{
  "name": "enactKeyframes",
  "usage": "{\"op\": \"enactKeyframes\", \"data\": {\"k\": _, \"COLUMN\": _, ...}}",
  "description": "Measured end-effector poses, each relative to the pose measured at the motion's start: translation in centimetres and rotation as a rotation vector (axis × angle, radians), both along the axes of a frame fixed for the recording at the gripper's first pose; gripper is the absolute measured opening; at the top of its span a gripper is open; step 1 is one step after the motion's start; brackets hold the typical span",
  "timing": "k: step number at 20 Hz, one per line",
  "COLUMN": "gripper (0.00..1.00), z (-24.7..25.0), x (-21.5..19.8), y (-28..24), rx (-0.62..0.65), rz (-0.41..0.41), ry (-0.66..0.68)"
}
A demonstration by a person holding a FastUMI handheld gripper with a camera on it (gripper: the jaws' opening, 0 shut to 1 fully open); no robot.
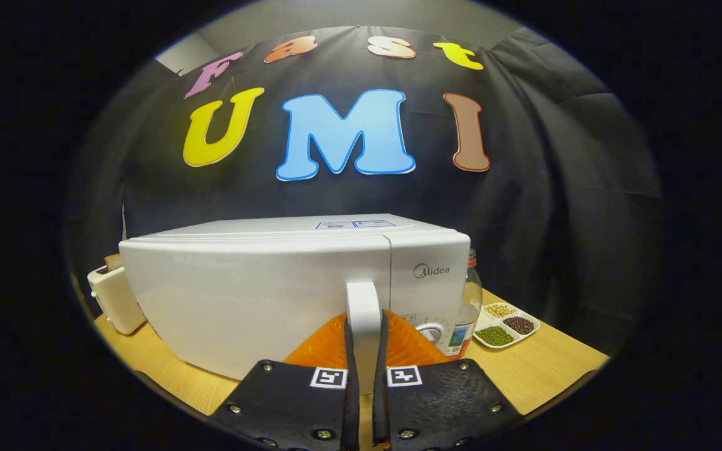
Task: Open the microwave, put the food inside, and close the microwave door.
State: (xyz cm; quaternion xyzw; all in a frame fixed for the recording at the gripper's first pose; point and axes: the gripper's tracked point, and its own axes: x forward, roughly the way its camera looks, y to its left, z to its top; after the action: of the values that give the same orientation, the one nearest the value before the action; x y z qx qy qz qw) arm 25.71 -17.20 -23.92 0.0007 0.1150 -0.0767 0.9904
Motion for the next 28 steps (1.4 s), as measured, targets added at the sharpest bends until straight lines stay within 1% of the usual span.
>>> {"op": "enactKeyframes", "data": {"k": 2, "gripper": 0.09, "z": 0.0, "x": -0.1, "y": 0.0, "rx": 0.028, "rz": -0.008, "ry": 0.005}}
{"op": "enactKeyframes", "data": {"k": 4, "gripper": 0.09, "z": -0.1, "x": -0.2, "y": 0.2, "rx": 0.008, "rz": -0.018, "ry": 0.003}}
{"op": "enactKeyframes", "data": {"k": 5, "gripper": 0.04, "z": 0.0, "x": -0.4, "y": 0.1, "rx": -0.001, "rz": -0.024, "ry": 0.001}}
{"op": "enactKeyframes", "data": {"k": 9, "gripper": 0.04, "z": 0.5, "x": -4.1, "y": 1.0, "rx": -0.026, "rz": -0.027, "ry": -0.002}}
{"op": "enactKeyframes", "data": {"k": 11, "gripper": 0.04, "z": 0.7, "x": -7.0, "y": 2.0, "rx": -0.037, "rz": -0.034, "ry": 0.005}}
{"op": "enactKeyframes", "data": {"k": 15, "gripper": 0.03, "z": 1.0, "x": -11.8, "y": 4.6, "rx": -0.053, "rz": -0.013, "ry": -0.015}}
{"op": "enactKeyframes", "data": {"k": 18, "gripper": 0.03, "z": 1.0, "x": -14.6, "y": 6.9, "rx": -0.016, "rz": -0.002, "ry": -0.013}}
{"op": "enactKeyframes", "data": {"k": 22, "gripper": 0.03, "z": 1.1, "x": -18.1, "y": 10.4, "rx": -0.011, "rz": 0.02, "ry": -0.022}}
{"op": "enactKeyframes", "data": {"k": 28, "gripper": 0.03, "z": 1.0, "x": -22.5, "y": 17.8, "rx": 0.038, "rz": 0.096, "ry": -0.073}}
